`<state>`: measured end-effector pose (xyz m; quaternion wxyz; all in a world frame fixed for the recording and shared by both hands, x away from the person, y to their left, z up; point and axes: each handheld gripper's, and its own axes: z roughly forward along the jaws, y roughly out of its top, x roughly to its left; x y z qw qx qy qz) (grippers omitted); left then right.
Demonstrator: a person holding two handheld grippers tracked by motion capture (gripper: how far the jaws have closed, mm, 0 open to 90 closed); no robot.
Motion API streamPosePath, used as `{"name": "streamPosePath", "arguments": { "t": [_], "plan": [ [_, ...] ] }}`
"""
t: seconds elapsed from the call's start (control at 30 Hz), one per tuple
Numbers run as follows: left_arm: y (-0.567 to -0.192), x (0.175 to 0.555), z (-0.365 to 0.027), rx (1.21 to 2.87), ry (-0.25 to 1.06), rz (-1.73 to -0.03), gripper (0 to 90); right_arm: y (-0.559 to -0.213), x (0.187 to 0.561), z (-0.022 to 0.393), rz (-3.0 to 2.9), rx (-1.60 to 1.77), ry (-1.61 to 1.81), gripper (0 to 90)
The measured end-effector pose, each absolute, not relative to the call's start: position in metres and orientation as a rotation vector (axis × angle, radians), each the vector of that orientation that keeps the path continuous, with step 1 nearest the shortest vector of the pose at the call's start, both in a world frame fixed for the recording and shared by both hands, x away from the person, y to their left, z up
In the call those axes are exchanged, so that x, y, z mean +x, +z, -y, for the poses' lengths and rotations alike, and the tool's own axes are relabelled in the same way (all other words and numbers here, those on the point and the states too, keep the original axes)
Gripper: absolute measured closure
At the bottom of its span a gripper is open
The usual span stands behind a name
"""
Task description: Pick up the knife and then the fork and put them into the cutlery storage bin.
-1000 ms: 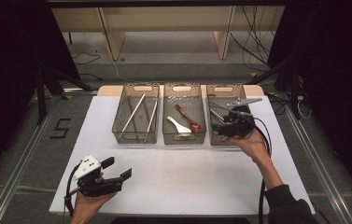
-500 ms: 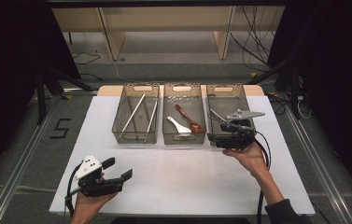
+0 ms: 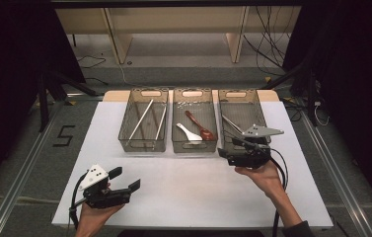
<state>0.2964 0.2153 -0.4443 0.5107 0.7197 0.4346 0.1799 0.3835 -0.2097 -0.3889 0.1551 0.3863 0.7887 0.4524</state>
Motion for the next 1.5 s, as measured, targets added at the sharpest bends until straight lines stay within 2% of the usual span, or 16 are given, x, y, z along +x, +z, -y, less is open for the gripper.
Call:
{"name": "streamPosePath", "arguments": {
  "t": [0.43,1.5],
  "plan": [
    [-0.444,0.296,-0.215,1.735,0.430,-1.043,16.4,-0.401,0.364,0.212,-2.254,1.094,1.354,26.8],
    [-0.445,0.297,-0.215,1.729,0.406,-1.037,16.4,-0.429,0.319,0.230,-2.168,1.101,1.448,23.5]
  ]
}}
